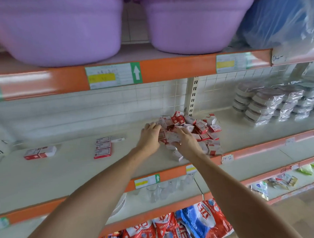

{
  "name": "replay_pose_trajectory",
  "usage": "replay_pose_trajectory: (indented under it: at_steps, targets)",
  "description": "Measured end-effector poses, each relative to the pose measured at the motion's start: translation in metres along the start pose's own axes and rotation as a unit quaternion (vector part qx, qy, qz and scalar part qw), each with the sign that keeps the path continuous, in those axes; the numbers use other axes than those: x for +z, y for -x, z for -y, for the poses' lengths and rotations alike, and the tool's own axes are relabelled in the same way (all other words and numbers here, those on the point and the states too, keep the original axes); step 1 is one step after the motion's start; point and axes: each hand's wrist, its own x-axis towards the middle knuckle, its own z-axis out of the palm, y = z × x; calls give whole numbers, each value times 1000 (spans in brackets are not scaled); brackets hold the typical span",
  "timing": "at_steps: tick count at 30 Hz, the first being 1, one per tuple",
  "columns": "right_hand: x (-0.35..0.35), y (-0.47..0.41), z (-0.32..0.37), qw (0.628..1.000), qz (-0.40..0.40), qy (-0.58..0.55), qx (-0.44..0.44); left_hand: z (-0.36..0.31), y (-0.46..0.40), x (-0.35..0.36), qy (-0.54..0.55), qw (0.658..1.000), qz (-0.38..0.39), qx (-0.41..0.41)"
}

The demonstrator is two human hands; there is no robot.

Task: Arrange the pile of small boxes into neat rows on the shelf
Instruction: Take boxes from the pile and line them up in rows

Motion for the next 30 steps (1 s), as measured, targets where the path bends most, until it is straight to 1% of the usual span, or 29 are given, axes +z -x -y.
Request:
replay_pose_trajectory:
  at_steps: [8,15,18,22,25,30]
  targets:
    - [67,-5,80,996,50,-19,-68,87,66,-32,-24,997,-8,-79]
    - [124,-6,136,990,85,-55,-100,147,119,-51,-24,987,-20,-155]
    - [147,-4,154,988,93,-70,-105,167,140,-55,-21,985,-23,-171]
    - [166,-4,167,985,115,-90,-94,186,157,-56,-18,985,-4,-173]
    - [173,-6,170,984,120,-90,-92,195,161,-53,-16,986,8,-169]
    - [175,-10,166,984,127,-77,-100,200,161,-46,1,987,7,-158]
